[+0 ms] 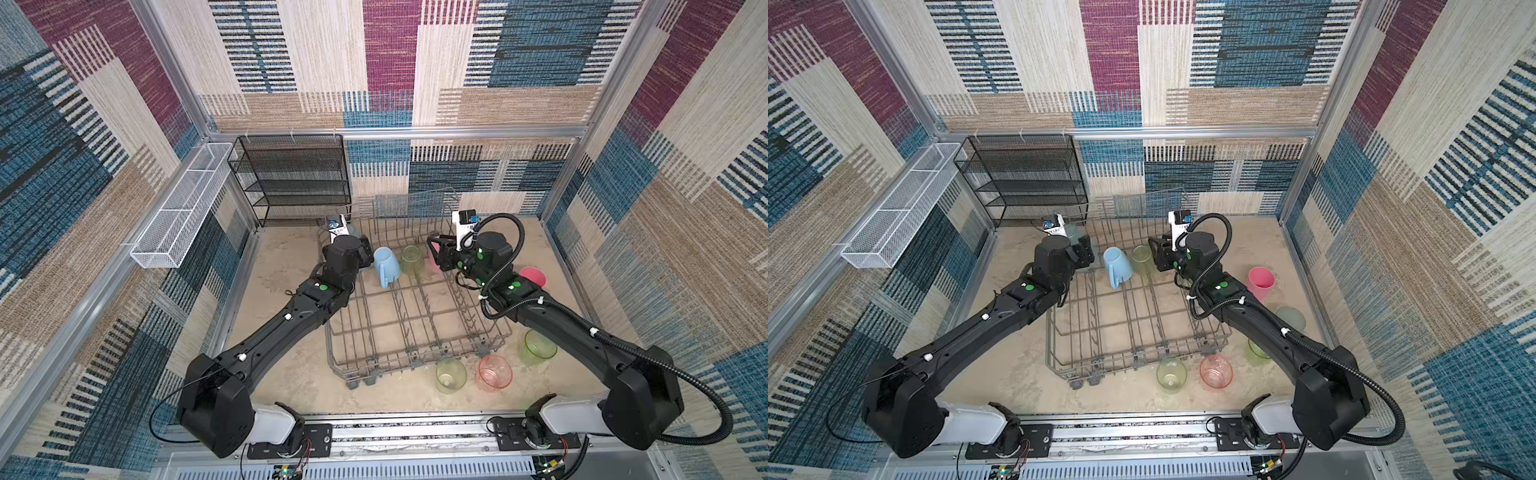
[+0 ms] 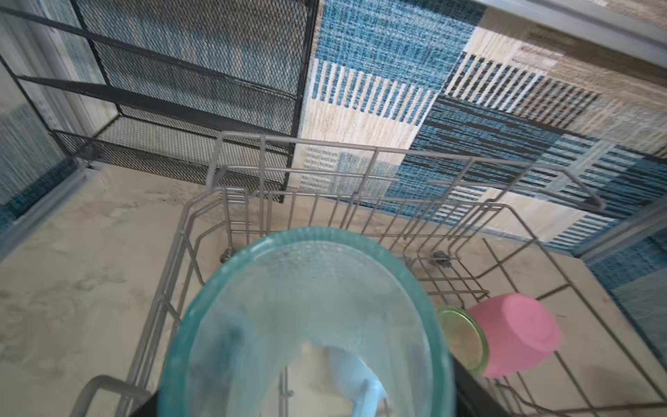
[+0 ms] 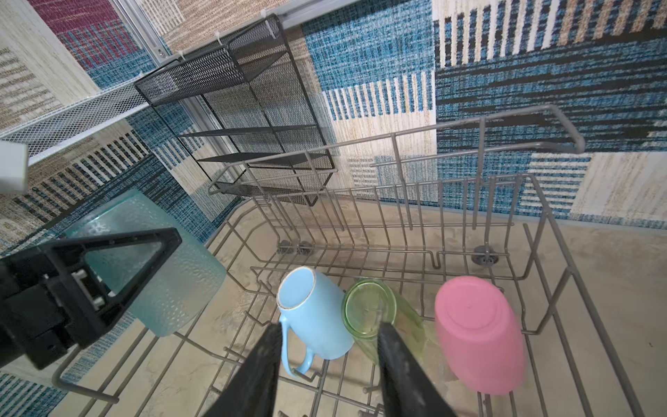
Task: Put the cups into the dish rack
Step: 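Open the right gripper and draw it back while the left gripper holds the tumbler, then lower the teal tumbler onto its side in the rack beside the blue mug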
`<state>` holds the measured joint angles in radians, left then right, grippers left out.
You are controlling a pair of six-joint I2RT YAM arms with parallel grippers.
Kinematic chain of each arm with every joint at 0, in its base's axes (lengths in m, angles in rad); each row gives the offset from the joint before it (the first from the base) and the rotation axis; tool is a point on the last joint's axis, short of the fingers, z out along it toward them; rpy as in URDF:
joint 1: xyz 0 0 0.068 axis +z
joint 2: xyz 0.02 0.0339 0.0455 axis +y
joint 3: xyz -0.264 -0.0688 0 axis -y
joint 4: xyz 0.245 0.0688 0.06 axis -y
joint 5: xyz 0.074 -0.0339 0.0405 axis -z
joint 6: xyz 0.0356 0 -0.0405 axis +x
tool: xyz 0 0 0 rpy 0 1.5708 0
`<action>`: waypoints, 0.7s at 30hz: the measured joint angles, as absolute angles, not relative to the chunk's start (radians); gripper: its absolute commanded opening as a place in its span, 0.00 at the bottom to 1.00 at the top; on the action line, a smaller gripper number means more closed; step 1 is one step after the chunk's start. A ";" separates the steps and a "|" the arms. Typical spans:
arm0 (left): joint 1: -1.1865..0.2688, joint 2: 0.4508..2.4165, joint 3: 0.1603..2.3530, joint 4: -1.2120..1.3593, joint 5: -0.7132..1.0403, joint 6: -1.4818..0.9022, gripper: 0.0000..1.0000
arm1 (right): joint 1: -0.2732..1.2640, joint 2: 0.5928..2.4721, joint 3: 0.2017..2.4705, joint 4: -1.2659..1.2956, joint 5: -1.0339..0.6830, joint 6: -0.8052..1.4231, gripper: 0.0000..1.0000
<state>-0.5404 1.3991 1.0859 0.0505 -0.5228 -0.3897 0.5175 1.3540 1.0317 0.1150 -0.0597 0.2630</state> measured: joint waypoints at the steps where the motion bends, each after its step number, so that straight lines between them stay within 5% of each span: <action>1: -0.540 1.409 1.080 0.070 -0.540 -0.369 0.64 | 0.517 1.353 1.023 0.117 -0.060 0.260 0.46; 21: -0.522 1.621 1.092 0.279 -0.653 -0.176 0.63 | 0.517 1.270 0.817 0.255 -0.072 0.207 0.47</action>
<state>-0.5220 1.6211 1.0916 0.2794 -0.6533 -0.1764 0.5175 1.2701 0.8173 0.2546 -0.0723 0.2066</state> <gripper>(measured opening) 0.743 0.463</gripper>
